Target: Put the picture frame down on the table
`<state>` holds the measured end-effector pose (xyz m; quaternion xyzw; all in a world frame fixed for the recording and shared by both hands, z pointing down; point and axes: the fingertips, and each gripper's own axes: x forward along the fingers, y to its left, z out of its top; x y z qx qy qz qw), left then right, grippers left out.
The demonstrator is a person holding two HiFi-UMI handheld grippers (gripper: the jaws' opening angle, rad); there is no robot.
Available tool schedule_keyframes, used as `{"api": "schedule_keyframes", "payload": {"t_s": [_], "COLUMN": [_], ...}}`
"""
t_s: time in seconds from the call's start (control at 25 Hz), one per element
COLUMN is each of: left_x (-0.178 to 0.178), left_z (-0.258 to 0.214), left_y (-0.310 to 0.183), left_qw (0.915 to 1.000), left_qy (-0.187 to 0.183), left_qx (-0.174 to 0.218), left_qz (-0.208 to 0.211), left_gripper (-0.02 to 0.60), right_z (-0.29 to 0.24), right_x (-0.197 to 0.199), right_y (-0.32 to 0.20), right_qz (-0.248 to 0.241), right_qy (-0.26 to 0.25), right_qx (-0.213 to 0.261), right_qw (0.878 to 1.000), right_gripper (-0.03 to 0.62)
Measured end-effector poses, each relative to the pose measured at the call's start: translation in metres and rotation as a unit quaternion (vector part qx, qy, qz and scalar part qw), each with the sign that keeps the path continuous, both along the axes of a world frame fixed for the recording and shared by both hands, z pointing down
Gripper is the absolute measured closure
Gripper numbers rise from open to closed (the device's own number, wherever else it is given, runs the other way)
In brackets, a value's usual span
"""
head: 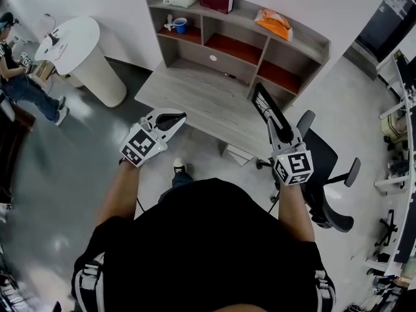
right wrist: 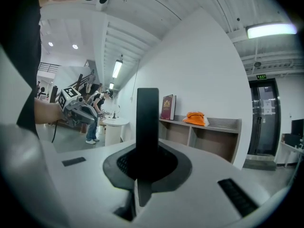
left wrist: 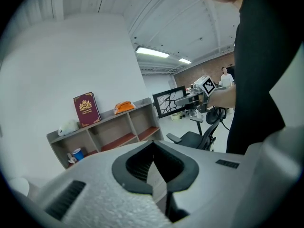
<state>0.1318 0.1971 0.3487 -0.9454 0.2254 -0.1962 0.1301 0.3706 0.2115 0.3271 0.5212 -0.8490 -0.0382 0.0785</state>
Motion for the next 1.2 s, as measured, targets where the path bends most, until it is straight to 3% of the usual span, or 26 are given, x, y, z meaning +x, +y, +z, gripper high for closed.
{"api": "schedule_keyframes", "payload": {"t_s": [0.44,1.2], "left_x": [-0.034,-0.041], "left_z": [0.020,0.023], "left_y": [-0.032,-0.084], "left_qw": [0.9996,0.9987], "left_qy": [-0.004,-0.009], "left_qx": [-0.029,-0.037], "left_qz": [0.006,0.034], "left_gripper": [0.565,0.565], "right_z": [-0.001,0.013], "right_x": [-0.021,-0.032], "right_y": [-0.030,-0.075], "right_qz": [0.010,0.035], "right_qy": [0.011,0.001], "right_qx": [-0.005,-0.030], "right_qw": [1.000,0.999], "right_gripper": [0.578,0.577]}}
